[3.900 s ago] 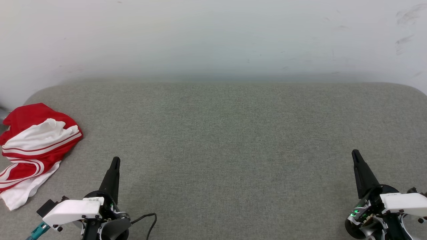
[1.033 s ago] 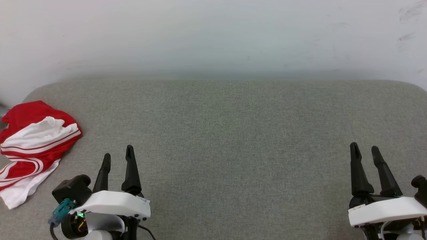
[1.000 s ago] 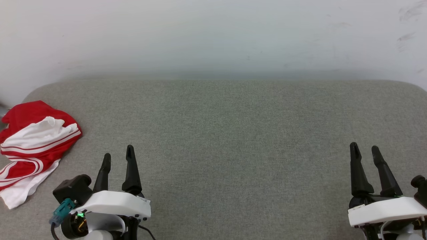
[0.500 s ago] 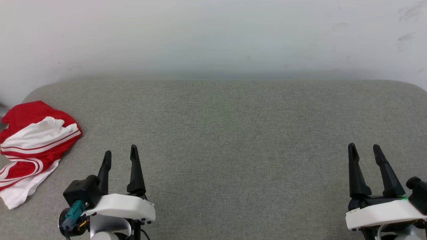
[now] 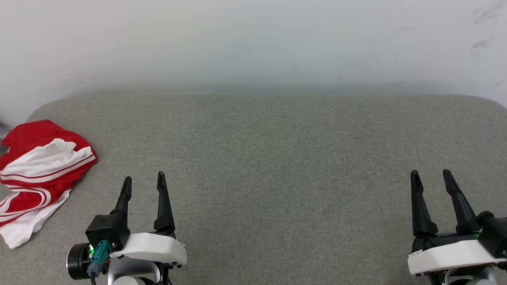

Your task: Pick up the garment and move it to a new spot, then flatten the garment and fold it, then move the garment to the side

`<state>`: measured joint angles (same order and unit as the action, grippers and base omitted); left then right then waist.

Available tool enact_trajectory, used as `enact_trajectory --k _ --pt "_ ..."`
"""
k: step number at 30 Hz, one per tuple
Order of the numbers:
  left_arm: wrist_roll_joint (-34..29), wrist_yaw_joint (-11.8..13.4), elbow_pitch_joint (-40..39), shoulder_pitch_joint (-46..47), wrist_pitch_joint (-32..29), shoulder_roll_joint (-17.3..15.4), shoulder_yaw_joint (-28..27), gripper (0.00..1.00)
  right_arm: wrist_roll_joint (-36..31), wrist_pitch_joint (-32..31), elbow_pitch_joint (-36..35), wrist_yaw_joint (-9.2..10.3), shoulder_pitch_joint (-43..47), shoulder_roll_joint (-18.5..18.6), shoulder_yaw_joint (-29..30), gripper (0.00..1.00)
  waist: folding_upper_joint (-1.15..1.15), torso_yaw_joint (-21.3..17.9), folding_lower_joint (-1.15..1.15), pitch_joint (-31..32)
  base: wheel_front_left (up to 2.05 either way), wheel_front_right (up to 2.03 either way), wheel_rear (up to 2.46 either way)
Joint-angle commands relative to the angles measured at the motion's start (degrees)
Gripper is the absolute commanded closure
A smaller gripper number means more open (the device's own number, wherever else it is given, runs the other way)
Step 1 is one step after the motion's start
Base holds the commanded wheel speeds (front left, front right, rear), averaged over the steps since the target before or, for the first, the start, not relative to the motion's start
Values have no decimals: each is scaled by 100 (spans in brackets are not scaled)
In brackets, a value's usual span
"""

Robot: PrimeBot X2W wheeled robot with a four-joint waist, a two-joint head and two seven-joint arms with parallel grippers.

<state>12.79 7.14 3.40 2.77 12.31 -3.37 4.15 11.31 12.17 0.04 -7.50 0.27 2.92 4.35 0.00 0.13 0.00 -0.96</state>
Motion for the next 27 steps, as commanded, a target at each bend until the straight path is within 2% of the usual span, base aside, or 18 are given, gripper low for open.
enact_trajectory --k 1,17,27 --pt "-119 16 -11 -32 43 -31 5 0 -117 62 -51 1 39 -4 -12 0 0 -1 0 3 0 0 0" --pt "-716 -54 115 -76 215 17 4 0 -627 230 -63 2 126 -6 -56 0 0 13 0 26 0 0 0" --pt "-919 -138 93 -112 305 40 -47 0 -643 305 20 3 191 -7 -82 0 0 27 0 44 0 0 0"
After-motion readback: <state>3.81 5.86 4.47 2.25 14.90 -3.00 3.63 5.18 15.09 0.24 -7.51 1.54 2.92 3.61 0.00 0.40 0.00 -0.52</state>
